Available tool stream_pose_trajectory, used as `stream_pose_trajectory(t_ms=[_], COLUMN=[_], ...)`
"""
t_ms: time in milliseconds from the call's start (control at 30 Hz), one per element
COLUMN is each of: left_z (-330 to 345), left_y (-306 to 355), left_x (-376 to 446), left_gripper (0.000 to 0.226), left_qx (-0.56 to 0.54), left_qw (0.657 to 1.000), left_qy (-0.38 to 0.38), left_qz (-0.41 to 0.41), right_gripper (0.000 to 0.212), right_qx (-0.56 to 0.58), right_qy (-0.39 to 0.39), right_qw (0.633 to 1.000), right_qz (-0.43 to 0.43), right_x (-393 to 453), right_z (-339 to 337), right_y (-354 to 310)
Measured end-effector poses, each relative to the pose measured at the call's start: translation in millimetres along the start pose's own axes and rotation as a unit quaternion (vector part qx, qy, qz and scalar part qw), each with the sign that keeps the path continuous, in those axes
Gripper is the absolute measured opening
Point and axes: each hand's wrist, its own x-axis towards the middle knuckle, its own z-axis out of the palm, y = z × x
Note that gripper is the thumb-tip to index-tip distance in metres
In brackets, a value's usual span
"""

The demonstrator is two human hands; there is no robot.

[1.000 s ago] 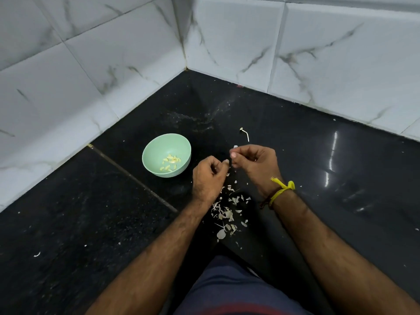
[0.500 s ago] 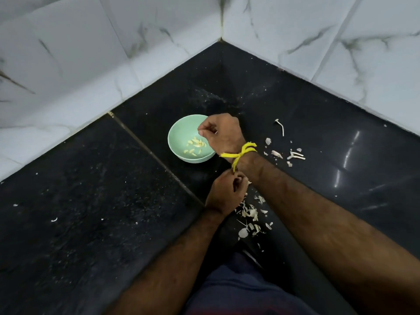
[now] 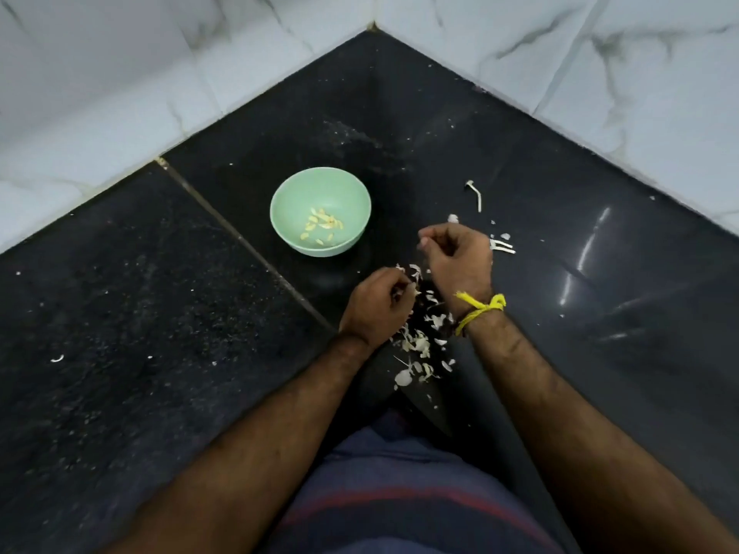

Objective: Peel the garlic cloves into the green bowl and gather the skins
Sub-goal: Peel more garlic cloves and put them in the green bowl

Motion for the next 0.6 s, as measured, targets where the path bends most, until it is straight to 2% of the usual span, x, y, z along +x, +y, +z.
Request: stream_pose_trajectory(t_ms=[100, 200, 267, 367, 433, 600], left_z=[-1, 3, 9, 24, 33, 36], left_y=[3, 17, 30, 50, 54, 38], left_x=[1, 9, 13, 15, 15, 11], left_gripper=[0.024, 0.051, 0.044, 0.017, 0.017, 0.013], left_qx=[0.018, 0.073, 0.085, 0.104, 0.125, 0.166], left_qw=[1.000, 0.995, 0.994, 0.993, 0.990, 0.981], left_qy=[0.006, -0.019, -0.032, -0.049, -0.065, -0.085], left_qz=[-0.017, -0.058, -0.061, -0.007, 0.016, 0.061], right_gripper=[0.013, 0.006, 0.005, 0.012, 0.023, 0.019], right_qx=[-0.015, -0.039, -0.059, -0.084, -0.087, -0.094], right_qy=[0.009, 0.065, 0.096, 0.105, 0.104, 0.107], right_qw=[0.999, 0.995, 0.989, 0.984, 0.982, 0.981], right_qz=[0.032, 0.065, 0.092, 0.120, 0.132, 0.134], right_x=[-12, -19, -18, -11, -6, 11], right_z=[-21, -46, -61, -79, -84, -95], right_y=[18, 37, 47, 61, 64, 63])
